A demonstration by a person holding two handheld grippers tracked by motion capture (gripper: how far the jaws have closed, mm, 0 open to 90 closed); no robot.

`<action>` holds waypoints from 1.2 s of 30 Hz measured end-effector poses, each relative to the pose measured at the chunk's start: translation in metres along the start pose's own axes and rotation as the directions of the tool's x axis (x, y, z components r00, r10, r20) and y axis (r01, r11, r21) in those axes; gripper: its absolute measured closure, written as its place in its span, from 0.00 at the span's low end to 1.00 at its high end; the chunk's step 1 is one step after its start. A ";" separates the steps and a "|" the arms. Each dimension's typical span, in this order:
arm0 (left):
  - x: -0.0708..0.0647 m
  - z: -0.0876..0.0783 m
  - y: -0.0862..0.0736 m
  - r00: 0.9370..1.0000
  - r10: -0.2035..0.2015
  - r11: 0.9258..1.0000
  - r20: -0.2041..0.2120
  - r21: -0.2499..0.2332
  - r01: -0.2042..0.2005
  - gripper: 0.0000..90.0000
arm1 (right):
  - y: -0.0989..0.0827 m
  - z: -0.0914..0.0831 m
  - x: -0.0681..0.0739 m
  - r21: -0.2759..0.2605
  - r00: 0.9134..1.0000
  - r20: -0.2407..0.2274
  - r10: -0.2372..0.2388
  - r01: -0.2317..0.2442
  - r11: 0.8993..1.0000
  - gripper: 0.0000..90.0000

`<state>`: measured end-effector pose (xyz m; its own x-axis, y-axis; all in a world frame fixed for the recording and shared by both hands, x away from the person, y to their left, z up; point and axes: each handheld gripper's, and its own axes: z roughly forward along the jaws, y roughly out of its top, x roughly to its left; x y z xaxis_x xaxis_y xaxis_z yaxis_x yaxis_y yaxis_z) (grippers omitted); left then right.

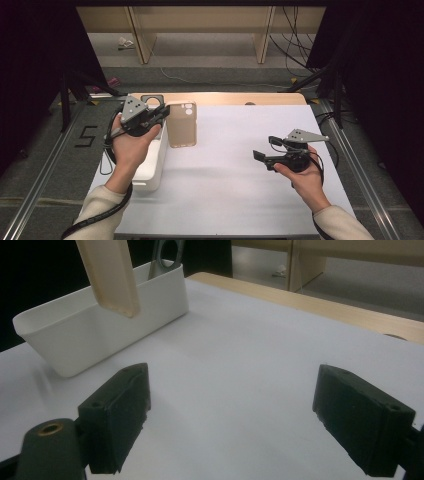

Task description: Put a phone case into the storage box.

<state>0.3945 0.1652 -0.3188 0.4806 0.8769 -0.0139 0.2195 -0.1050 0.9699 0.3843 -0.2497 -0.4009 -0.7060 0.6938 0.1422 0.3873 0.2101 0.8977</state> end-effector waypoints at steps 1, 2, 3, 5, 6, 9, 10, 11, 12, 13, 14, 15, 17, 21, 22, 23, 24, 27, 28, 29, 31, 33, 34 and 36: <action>0.001 0.000 0.000 1.000 -0.001 1.000 -0.003 -0.002 0.001 0.92 | 0.000 0.000 0.000 0.000 1.000 0.001 0.000 0.000 1.000 0.18; 0.002 -0.001 0.001 1.000 0.001 1.000 -0.005 -0.003 -0.001 0.92 | 0.000 0.000 0.000 0.001 1.000 0.001 0.000 0.000 1.000 0.18; 0.002 -0.002 0.002 1.000 0.002 1.000 -0.007 -0.004 -0.002 0.92 | 0.000 0.000 0.000 0.002 1.000 0.002 -0.001 0.001 1.000 0.18; 0.004 -0.003 0.003 1.000 0.000 1.000 -0.008 -0.010 0.000 0.92 | -0.001 0.000 -0.001 0.000 1.000 0.001 -0.001 0.001 1.000 0.18; 0.005 -0.004 0.003 1.000 0.000 1.000 -0.008 -0.012 0.000 0.92 | -0.001 0.000 -0.001 -0.001 1.000 0.002 0.000 0.000 1.000 0.18; 0.008 -0.005 0.005 1.000 0.002 1.000 -0.011 -0.015 -0.002 0.92 | 0.000 0.000 -0.001 -0.001 1.000 0.002 0.000 0.000 1.000 0.18; 0.010 -0.006 0.005 1.000 -0.001 1.000 -0.014 -0.016 0.001 0.92 | -0.001 0.000 -0.001 -0.001 1.000 0.002 -0.001 0.001 1.000 0.18; 0.011 -0.007 0.005 1.000 -0.003 1.000 -0.016 -0.016 0.003 0.92 | -0.001 0.000 -0.001 -0.002 1.000 0.001 -0.001 0.001 1.000 0.18; 0.012 -0.007 0.005 1.000 -0.003 1.000 -0.017 -0.015 0.003 0.92 | -0.001 0.000 -0.001 -0.002 1.000 0.002 -0.001 0.001 1.000 0.18; 0.012 -0.007 0.005 1.000 -0.004 1.000 -0.018 -0.016 0.004 0.92 | -0.001 0.000 -0.001 -0.001 1.000 0.003 0.000 0.000 1.000 0.18; 0.013 -0.008 0.005 1.000 -0.006 1.000 -0.021 -0.015 0.006 0.92 | -0.001 0.000 -0.001 -0.004 1.000 0.002 0.000 0.000 1.000 0.18; 0.014 -0.008 0.005 1.000 -0.009 1.000 -0.021 -0.017 0.009 0.92 | -0.001 -0.001 -0.001 -0.001 1.000 0.004 0.000 0.000 1.000 0.18; 0.015 -0.009 0.005 1.000 -0.012 1.000 -0.025 -0.017 0.012 0.92 | -0.001 -0.001 -0.001 -0.002 1.000 0.003 0.000 0.000 1.000 0.18; 0.018 -0.010 0.007 0.999 -0.013 1.000 -0.029 -0.021 0.013 0.92 | -0.001 -0.001 -0.001 -0.002 1.000 0.003 -0.001 0.001 1.000 0.18; 0.019 -0.011 0.007 0.999 -0.016 1.000 -0.029 -0.023 0.015 0.92 | -0.001 -0.001 -0.001 -0.002 1.000 0.003 -0.001 0.001 1.000 0.18; 0.020 -0.012 0.008 0.999 -0.017 1.000 -0.031 -0.023 0.016 0.92 | -0.001 -0.001 -0.001 -0.002 1.000 0.003 -0.001 0.001 1.000 0.18; 0.020 -0.013 0.008 0.999 -0.017 1.000 -0.033 -0.027 0.016 0.92 | -0.001 -0.001 -0.001 -0.002 1.000 0.004 0.001 -0.001 1.000 0.18; 0.023 -0.015 0.010 0.999 -0.018 0.999 -0.039 -0.032 0.016 0.92 | -0.001 -0.001 -0.001 -0.003 1.000 0.003 0.000 0.000 1.000 0.18; 0.024 -0.016 0.010 0.999 -0.019 0.999 -0.042 -0.033 0.018 0.92 | -0.001 -0.001 -0.001 -0.003 1.000 0.003 -0.001 0.001 1.000 0.18; 0.026 -0.017 0.010 0.999 -0.020 0.999 -0.048 -0.035 0.018 0.92 | -0.001 -0.001 -0.001 -0.004 1.000 0.004 0.000 0.000 1.000 0.18; 0.028 -0.018 0.011 0.998 -0.021 0.999 -0.053 -0.036 0.019 0.92 | -0.001 -0.001 -0.001 -0.005 1.000 0.001 0.004 -0.004 1.000 0.18; 0.031 -0.019 0.011 0.998 -0.023 0.999 -0.063 -0.038 0.021 0.92 | -0.001 -0.001 -0.001 -0.006 1.000 0.000 0.008 -0.008 1.000 0.18; 0.032 -0.020 0.011 0.997 -0.023 0.999 -0.068 -0.039 0.020 0.92 | -0.001 -0.001 -0.001 -0.007 1.000 0.001 0.007 -0.007 1.000 0.18; 0.034 -0.021 0.011 0.997 -0.023 0.999 -0.075 -0.043 0.020 0.92 | -0.001 -0.001 -0.001 -0.007 1.000 0.001 0.007 -0.007 1.000 0.18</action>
<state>0.3959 0.2036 -0.3033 0.4105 0.9117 -0.0184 0.1925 -0.0669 0.9790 0.3841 -0.2517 -0.4012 -0.7027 0.6959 0.1480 0.3878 0.2002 0.8997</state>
